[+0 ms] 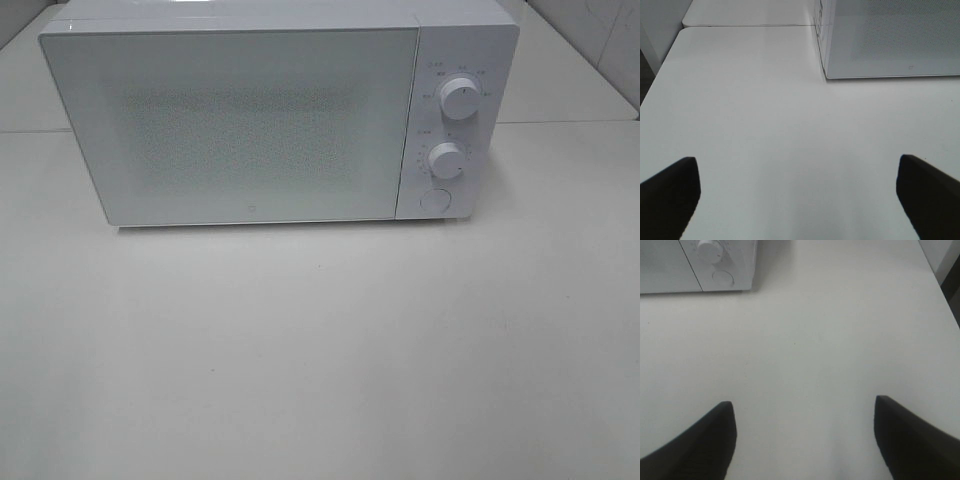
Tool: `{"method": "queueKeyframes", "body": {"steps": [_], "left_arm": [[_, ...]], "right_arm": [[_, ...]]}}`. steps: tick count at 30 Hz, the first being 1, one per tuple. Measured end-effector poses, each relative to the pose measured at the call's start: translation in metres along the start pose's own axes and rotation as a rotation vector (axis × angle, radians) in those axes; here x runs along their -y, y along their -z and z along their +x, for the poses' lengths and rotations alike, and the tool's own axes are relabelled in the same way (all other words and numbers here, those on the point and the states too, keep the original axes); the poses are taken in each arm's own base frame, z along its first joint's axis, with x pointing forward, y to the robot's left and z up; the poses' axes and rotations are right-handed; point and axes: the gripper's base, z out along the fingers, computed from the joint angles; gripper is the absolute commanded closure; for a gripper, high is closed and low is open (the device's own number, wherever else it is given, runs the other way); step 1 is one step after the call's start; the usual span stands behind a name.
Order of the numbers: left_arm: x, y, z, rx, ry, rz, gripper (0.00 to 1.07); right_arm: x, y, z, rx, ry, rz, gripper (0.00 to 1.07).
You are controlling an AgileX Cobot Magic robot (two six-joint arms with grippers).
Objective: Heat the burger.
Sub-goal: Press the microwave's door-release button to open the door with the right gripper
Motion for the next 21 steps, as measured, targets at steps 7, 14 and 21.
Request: {"method": "queueKeyframes", "body": {"steps": [7, 14, 21], "left_arm": [[0.0, 0.0, 0.0, 0.0, 0.0, 0.0, 0.06], [0.0, 0.0, 0.0, 0.0, 0.0, 0.0, 0.06], [0.0, 0.0, 0.0, 0.0, 0.0, 0.0, 0.06]], "right_arm": [[0.001, 0.023, 0.019, 0.157, -0.005, 0.001, 0.31], [0.002, 0.026, 0.023, 0.17, -0.006, 0.002, 0.31], [0.002, 0.026, 0.023, 0.17, -0.006, 0.002, 0.31]]}}
